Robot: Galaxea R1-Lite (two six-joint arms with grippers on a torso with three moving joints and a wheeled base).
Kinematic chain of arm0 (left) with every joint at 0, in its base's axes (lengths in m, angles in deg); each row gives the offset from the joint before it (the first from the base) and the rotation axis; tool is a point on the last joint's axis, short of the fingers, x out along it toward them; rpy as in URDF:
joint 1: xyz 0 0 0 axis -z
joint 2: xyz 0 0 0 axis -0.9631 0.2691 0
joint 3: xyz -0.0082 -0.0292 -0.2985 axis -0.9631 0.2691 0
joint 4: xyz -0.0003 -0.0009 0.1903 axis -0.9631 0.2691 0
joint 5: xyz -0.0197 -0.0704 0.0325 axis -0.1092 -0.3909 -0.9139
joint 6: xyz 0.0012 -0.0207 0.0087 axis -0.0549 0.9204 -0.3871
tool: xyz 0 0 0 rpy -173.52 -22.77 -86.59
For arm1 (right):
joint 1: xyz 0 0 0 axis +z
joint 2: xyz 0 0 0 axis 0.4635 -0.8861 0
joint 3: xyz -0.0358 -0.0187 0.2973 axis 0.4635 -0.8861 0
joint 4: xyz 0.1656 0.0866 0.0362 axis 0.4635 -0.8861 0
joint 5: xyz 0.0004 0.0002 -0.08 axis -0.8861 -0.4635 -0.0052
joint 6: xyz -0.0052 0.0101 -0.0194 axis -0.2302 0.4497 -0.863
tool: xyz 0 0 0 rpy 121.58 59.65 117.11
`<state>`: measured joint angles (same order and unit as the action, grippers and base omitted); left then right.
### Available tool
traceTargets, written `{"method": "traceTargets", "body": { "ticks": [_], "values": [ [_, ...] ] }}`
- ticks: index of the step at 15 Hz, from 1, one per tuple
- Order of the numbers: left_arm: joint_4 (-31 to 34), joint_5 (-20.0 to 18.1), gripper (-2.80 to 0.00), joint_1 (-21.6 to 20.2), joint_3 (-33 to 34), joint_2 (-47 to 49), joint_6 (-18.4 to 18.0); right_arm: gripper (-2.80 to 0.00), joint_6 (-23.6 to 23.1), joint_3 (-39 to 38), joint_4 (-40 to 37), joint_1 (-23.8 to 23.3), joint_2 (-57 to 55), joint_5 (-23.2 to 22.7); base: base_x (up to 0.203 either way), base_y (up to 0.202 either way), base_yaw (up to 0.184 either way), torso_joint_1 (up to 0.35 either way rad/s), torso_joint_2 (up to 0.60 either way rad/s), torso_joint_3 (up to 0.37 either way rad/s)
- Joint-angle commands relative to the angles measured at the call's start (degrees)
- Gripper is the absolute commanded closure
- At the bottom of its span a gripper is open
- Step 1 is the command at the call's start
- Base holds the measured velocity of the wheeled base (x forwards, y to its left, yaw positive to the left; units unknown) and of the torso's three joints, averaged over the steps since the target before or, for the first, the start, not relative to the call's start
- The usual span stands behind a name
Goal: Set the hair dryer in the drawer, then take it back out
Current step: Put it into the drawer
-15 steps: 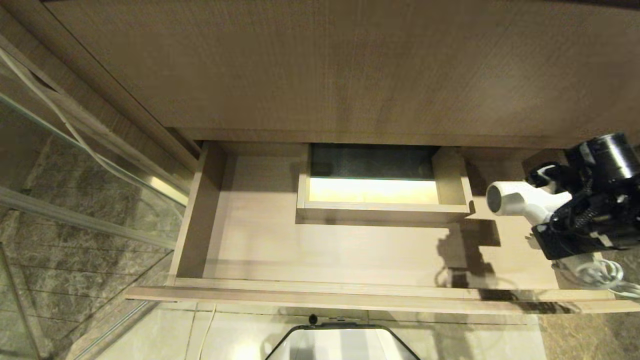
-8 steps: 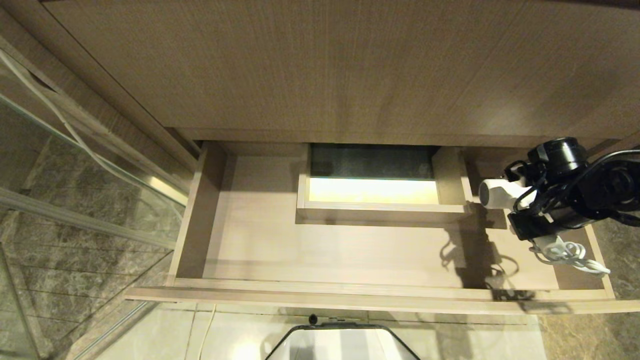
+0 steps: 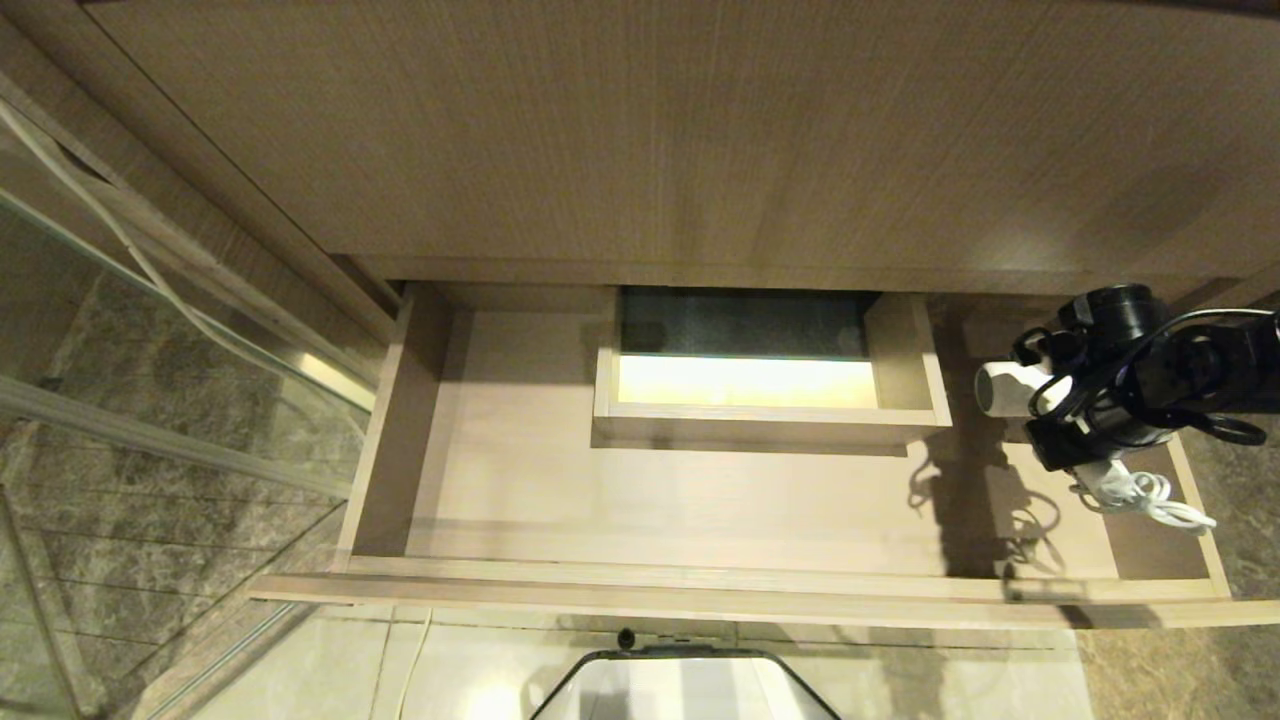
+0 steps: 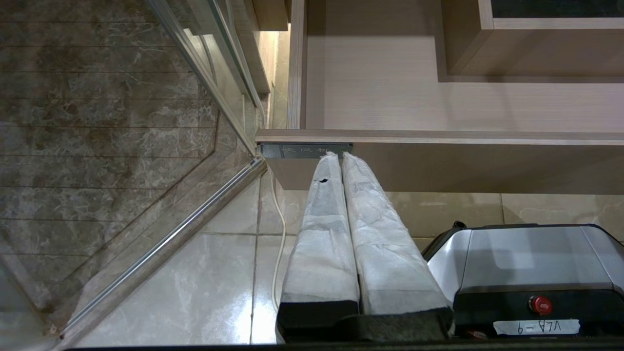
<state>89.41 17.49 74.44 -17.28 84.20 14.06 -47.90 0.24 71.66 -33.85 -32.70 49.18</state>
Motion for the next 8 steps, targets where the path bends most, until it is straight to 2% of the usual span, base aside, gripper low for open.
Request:
{"method": "traceTargets", "body": {
  "ticks": [1,4,6,8],
  "values": [
    [0.00,0.00,0.00,0.04,0.09,0.00,0.02,0.00,-0.03,3.53,1.39,-0.46,-4.91,-0.08,0.000,0.000,0.000,0.000,0.00,0.000],
    [0.00,0.00,0.00,0.04,0.00,0.00,0.02,0.00,-0.10,5.34,2.68,-0.71,-6.49,-0.22,0.000,0.000,0.000,0.000,0.00,0.000],
    [0.00,0.00,0.00,0.04,0.00,0.00,0.02,0.00,-0.58,8.51,5.34,-0.75,-11.39,-0.31,0.000,0.000,0.000,0.000,0.00,0.000],
    [0.00,0.00,0.00,0.04,0.09,0.00,-0.07,0.00,-3.02,12.28,8.38,-1.01,-16.36,-0.36,0.000,0.000,0.000,0.000,0.00,0.000]
  ]
}}
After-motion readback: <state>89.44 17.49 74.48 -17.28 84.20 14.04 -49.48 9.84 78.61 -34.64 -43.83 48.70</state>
